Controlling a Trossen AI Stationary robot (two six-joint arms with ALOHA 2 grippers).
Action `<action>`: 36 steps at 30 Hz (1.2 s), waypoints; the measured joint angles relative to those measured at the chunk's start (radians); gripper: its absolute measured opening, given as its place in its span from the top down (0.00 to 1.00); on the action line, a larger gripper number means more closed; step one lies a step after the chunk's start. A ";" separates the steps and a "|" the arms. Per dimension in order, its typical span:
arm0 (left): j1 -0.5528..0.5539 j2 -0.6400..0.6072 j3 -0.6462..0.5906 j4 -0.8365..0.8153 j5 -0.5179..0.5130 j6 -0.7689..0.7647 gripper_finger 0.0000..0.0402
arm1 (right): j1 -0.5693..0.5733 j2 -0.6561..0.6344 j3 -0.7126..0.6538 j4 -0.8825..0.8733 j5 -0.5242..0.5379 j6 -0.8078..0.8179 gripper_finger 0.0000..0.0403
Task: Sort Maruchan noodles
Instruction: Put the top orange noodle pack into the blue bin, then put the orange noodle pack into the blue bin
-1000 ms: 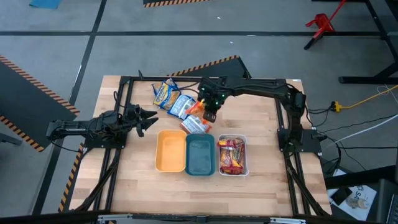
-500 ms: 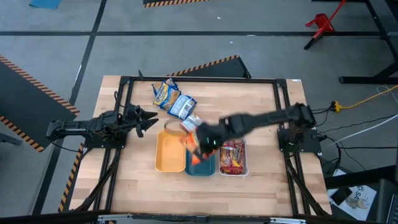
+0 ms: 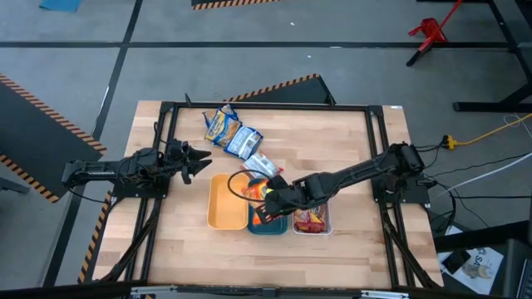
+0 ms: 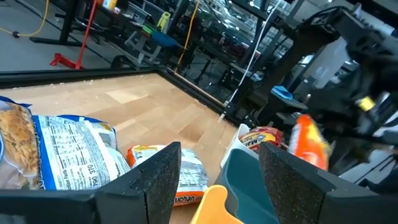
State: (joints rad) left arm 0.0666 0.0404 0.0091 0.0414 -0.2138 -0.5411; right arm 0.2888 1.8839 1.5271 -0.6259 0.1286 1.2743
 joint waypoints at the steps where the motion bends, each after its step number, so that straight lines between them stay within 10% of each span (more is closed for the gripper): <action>1: 0.000 0.000 0.000 0.000 0.000 -0.001 0.47 | 0.000 0.000 -0.023 0.011 -0.002 0.013 0.89; 15: 0.000 0.000 0.000 0.000 0.000 -0.002 0.47 | -0.001 0.002 -0.061 0.042 -0.087 -0.066 0.57; 22: 0.000 0.000 0.000 0.000 0.004 -0.002 0.47 | -0.008 0.001 0.074 -0.229 -0.168 -0.196 0.51; 36: 0.000 0.000 0.000 -0.002 0.022 -0.002 0.47 | -0.149 0.003 0.194 -0.245 0.075 -0.899 0.46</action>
State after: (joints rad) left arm 0.0666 0.0406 0.0093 0.0395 -0.1921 -0.5426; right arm 0.1402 1.8872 1.7206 -0.8705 0.2036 0.3749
